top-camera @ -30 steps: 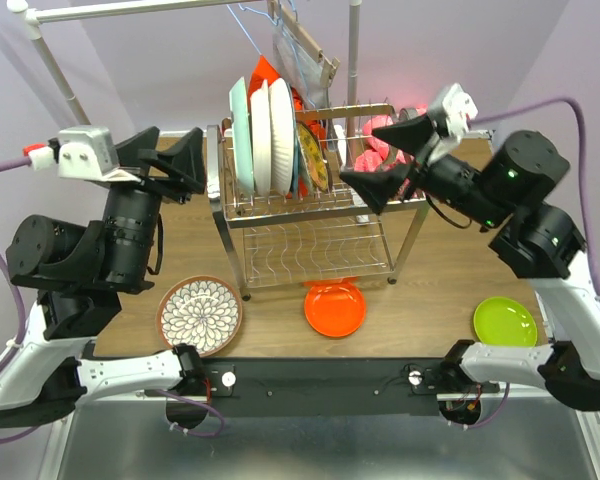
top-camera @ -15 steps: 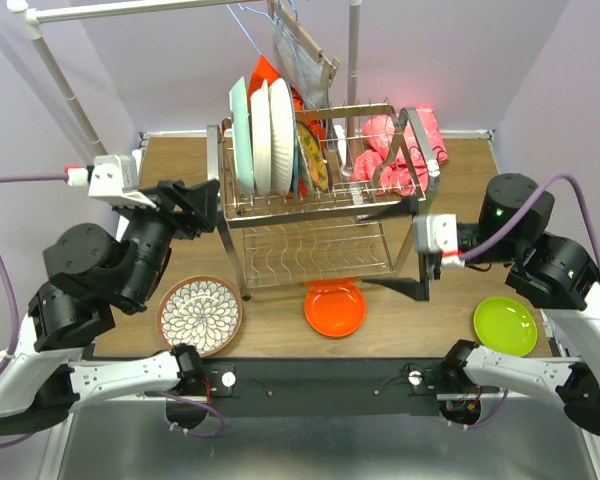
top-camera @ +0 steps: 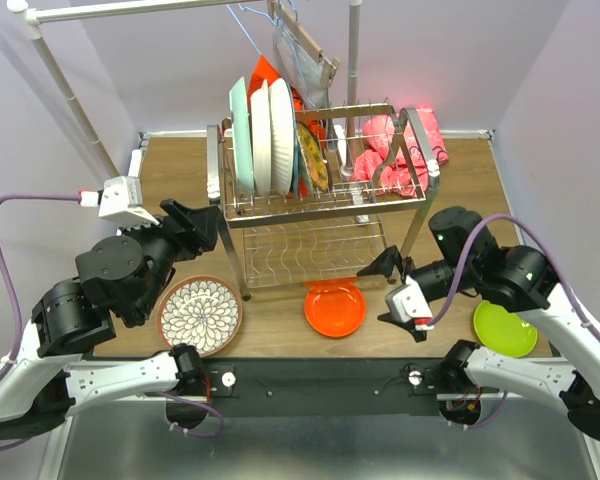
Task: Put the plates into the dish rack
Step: Grab a plate with the right arm
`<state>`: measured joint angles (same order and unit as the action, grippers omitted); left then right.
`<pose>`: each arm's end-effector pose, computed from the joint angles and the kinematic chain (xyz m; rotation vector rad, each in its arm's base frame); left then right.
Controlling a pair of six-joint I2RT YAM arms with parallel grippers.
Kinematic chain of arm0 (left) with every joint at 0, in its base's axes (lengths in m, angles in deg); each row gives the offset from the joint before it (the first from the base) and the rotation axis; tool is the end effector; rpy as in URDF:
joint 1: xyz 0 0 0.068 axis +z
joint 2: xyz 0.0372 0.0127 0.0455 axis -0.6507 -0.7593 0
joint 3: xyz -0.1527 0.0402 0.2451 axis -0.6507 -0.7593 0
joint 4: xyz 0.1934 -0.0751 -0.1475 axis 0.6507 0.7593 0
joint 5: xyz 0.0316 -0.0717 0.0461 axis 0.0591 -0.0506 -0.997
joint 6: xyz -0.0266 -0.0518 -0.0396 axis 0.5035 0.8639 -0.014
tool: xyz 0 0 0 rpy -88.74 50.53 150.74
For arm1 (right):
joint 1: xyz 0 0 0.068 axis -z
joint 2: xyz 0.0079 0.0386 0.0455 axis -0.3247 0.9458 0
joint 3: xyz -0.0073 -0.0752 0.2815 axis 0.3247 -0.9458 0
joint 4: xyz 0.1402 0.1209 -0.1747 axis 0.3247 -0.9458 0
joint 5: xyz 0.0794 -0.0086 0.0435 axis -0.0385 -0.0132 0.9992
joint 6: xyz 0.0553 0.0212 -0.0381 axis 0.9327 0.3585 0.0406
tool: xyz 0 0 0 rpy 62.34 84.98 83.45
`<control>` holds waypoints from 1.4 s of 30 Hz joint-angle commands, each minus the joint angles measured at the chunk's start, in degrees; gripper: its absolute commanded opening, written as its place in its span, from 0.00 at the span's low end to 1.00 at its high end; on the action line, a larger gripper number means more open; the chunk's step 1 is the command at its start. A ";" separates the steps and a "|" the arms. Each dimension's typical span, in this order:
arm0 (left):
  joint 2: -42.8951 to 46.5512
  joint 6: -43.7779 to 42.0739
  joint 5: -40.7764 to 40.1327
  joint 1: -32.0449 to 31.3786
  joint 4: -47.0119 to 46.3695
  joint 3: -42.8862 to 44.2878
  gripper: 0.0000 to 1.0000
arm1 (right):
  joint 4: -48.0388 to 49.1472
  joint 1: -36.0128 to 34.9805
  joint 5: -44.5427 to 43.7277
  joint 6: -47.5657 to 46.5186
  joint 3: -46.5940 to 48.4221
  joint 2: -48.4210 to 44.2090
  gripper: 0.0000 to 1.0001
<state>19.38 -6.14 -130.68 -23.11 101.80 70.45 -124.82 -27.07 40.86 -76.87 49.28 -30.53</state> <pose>0.0676 -0.0357 0.4784 -0.2851 1.6619 -0.5849 0.0674 0.1265 0.3996 -2.0050 0.7715 0.5995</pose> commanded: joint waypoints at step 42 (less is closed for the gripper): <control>-20.84 -26.12 10.88 34.50 -16.18 17.87 0.77 | 29.00 -12.43 -24.83 1.41 -37.17 11.48 0.86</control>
<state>-3.11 -32.02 -129.54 3.19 89.86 90.78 -101.10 -38.55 18.74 -76.24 14.55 -19.69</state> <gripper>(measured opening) 0.770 0.881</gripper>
